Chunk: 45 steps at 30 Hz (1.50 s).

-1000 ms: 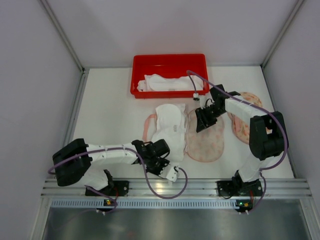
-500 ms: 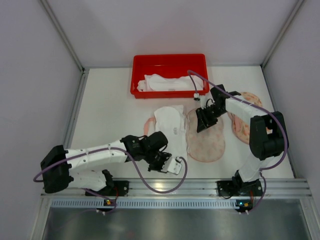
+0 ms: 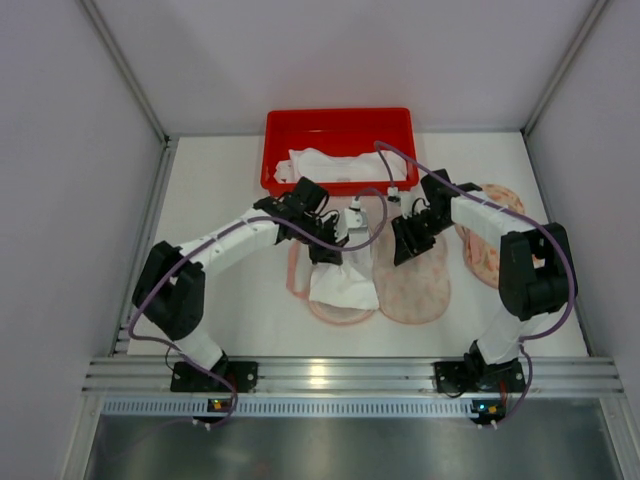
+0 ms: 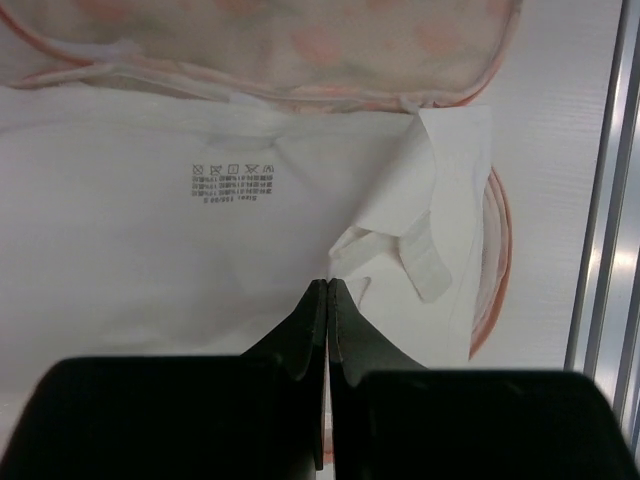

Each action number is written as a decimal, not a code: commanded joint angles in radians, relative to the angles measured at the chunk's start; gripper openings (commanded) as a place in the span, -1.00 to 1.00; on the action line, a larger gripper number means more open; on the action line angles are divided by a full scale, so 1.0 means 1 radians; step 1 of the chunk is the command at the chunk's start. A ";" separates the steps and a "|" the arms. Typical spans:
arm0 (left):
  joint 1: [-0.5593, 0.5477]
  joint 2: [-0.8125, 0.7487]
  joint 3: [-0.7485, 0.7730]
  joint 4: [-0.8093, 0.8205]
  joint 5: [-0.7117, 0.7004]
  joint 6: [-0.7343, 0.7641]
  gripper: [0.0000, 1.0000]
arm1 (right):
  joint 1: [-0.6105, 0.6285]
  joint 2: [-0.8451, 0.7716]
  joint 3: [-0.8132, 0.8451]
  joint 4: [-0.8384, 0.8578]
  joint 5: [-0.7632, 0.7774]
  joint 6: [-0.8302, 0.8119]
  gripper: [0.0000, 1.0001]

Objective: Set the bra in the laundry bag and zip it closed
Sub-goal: Adjust the bra in the laundry bag, then move the laundry bag to the center of the board.

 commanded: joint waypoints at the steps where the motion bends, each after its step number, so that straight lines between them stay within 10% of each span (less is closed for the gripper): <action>1: 0.009 0.074 0.030 -0.010 0.031 0.000 -1.00 | -0.013 -0.026 -0.003 0.013 -0.024 -0.019 -0.24; 15: 0.133 -0.131 -0.086 0.071 0.005 -0.228 -0.07 | -0.007 -0.007 0.029 0.062 -0.070 0.053 -0.25; 35: 0.332 0.052 -0.276 0.220 -0.055 -0.589 -0.60 | 0.173 0.165 0.298 0.450 -0.121 0.357 -0.54; 45: 0.344 -0.121 -0.370 0.220 0.121 -0.653 -0.67 | 0.324 0.332 0.252 0.516 -0.091 0.328 -0.56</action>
